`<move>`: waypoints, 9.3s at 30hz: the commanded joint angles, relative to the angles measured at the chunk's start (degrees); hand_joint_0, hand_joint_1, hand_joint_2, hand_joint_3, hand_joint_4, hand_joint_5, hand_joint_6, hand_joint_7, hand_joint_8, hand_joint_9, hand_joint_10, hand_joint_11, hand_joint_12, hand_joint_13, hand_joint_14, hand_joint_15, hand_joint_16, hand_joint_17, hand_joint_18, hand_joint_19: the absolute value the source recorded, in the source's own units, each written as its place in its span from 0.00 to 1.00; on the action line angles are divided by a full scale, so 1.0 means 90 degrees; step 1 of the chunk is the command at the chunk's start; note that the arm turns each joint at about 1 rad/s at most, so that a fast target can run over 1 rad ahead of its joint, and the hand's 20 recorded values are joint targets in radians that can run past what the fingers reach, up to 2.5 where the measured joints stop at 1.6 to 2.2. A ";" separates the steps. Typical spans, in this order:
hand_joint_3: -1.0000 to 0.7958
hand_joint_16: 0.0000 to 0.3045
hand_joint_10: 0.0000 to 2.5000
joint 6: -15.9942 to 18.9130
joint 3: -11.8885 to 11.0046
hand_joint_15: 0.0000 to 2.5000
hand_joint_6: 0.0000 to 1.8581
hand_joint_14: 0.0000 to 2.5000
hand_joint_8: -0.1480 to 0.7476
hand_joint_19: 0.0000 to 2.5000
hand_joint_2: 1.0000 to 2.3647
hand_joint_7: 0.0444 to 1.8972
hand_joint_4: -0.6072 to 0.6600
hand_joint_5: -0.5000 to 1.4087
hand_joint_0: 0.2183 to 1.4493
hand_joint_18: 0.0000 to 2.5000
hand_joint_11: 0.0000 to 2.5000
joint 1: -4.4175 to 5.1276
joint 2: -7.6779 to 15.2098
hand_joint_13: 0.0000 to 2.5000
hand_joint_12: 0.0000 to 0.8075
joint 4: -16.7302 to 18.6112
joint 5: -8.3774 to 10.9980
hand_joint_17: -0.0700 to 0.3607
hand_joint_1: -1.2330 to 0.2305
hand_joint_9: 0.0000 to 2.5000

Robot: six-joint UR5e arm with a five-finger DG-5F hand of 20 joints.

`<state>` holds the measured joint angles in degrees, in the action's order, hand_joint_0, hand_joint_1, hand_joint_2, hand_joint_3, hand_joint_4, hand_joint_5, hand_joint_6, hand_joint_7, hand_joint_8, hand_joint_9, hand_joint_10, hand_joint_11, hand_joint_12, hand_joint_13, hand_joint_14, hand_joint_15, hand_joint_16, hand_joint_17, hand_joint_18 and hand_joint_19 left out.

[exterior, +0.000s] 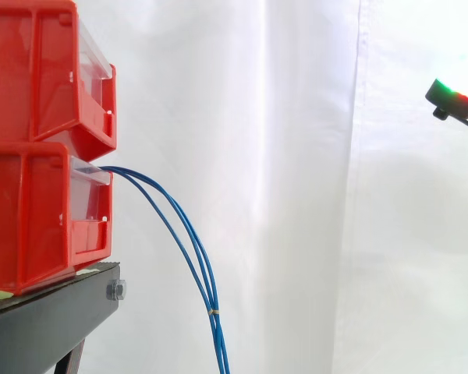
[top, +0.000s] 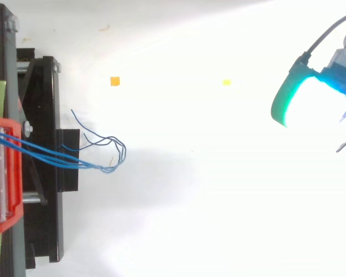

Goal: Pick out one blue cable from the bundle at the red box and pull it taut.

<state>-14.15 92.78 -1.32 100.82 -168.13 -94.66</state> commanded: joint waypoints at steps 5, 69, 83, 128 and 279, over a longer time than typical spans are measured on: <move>0.31 0.19 0.00 0.0000 0.0003 0.11 0.27 0.00 0.45 0.27 0.00 0.33 0.65 0.16 0.21 0.25 0.09 0.0000 -0.0001 0.25 0.46 0.0000 0.0000 0.47 0.48 0.25; 0.28 0.15 0.00 -0.2051 -0.0007 0.07 0.27 0.00 0.43 0.20 0.00 0.33 0.64 0.16 0.25 0.21 0.07 0.0811 0.1376 0.23 0.41 0.1992 0.2578 0.40 0.35 0.24; 0.28 0.16 0.00 -0.2061 -0.0007 0.08 0.27 0.00 0.45 0.21 0.00 0.33 0.66 0.16 0.23 0.22 0.08 0.0918 0.1396 0.23 0.43 0.2265 0.2578 0.41 0.39 0.26; 0.29 0.17 0.00 -0.0742 -0.0788 0.09 0.27 0.00 0.47 0.23 0.00 0.34 0.68 0.16 0.22 0.23 0.09 0.0898 0.3173 0.25 0.45 0.3135 0.2080 0.43 0.44 0.28; 0.38 0.17 0.01 0.0078 -0.1852 0.13 0.41 0.01 0.47 0.27 0.01 0.45 0.56 0.18 0.28 0.26 0.15 0.0625 0.4413 0.28 0.45 0.4551 0.1015 0.43 0.47 0.31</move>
<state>-13.38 76.09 4.45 140.49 -127.00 -85.38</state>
